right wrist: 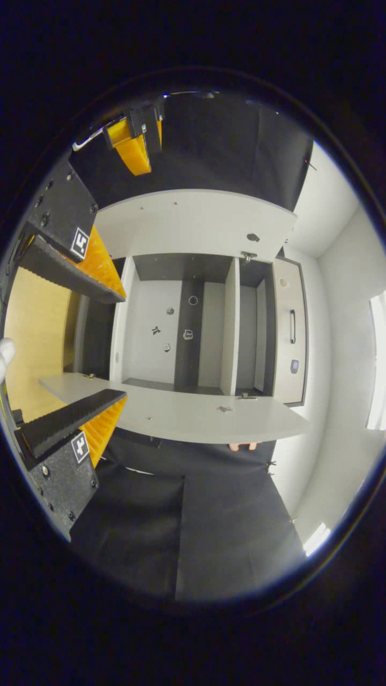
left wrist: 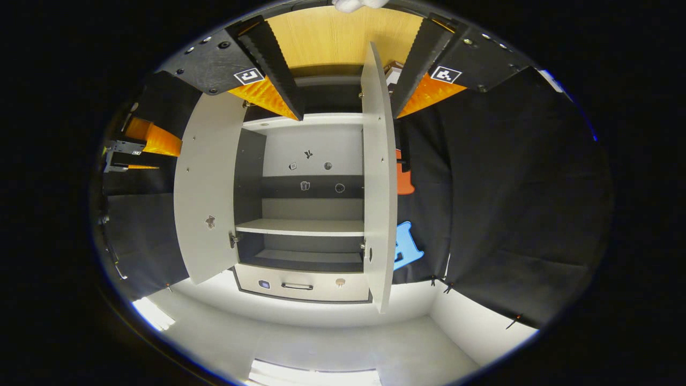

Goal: Open the right door of the double-door shoe cabinet with the right hand, and open the left door with the left hand.

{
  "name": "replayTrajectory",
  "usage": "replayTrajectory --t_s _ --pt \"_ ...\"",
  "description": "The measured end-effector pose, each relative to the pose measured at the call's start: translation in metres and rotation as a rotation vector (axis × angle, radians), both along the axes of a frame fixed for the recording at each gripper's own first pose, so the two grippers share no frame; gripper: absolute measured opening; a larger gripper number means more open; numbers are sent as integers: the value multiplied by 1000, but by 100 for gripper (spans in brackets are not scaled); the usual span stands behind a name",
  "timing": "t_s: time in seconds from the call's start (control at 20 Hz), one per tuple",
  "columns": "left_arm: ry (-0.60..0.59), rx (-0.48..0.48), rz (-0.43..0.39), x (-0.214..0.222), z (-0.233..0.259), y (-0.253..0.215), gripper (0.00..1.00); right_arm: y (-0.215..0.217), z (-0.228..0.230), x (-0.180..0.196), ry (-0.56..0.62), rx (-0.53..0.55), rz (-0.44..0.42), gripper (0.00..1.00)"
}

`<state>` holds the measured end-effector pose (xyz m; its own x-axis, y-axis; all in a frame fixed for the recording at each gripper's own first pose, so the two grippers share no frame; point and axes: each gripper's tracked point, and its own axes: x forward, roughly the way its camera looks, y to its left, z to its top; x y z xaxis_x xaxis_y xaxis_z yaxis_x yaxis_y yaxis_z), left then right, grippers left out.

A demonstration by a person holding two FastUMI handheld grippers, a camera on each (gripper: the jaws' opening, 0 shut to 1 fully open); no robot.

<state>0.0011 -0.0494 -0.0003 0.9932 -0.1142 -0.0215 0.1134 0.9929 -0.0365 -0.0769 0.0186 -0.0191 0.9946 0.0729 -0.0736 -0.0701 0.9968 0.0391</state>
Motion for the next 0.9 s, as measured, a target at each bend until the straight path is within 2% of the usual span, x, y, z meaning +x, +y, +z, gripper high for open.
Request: replayTrajectory --t_s 0.9 --pt "-7 47 3 -13 6 2 96 10 14 -4 -39 6 6 99"
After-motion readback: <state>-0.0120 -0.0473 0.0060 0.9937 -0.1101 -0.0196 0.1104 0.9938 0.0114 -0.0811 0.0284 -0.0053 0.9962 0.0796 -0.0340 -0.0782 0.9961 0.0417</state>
